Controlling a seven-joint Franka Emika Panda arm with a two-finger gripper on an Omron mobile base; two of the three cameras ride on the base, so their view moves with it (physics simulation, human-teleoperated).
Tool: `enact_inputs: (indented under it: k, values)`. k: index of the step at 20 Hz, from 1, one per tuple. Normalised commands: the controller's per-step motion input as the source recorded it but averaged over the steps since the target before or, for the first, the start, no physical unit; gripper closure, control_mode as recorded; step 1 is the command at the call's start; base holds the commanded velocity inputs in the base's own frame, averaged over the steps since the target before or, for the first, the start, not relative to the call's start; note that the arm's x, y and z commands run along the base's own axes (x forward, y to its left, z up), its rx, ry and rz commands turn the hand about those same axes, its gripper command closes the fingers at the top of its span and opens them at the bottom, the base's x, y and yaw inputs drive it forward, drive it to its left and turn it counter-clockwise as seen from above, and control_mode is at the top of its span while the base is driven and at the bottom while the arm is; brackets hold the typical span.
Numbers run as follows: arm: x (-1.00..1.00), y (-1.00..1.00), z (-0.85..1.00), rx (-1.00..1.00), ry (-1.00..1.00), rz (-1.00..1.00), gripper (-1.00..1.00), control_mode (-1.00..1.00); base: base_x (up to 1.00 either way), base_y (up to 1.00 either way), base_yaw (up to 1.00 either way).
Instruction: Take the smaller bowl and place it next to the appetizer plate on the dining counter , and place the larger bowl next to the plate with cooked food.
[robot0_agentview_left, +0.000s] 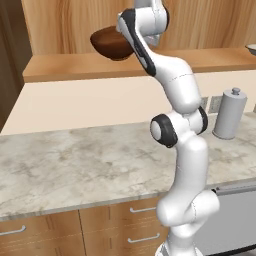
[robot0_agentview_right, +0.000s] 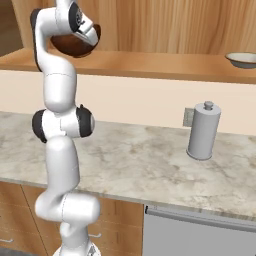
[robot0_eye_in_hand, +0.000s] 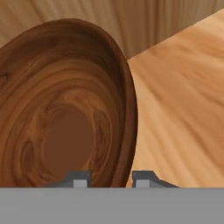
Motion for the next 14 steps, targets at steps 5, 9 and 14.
enact_inputs:
  k: [5,9,14]
  values:
    - [-0.4,0.25,-0.64,-0.11,-0.41,-0.02,1.0,-1.0,0.0,0.0,0.0]
    - [-0.98,-0.01,-0.58,-0.09,-0.5,0.0,1.0,-1.0,0.0,0.0,0.0]
    - [-0.97,-0.16,-0.68,-0.08,-0.63,0.0,1.0,-1.0,0.0,0.0,0.0]
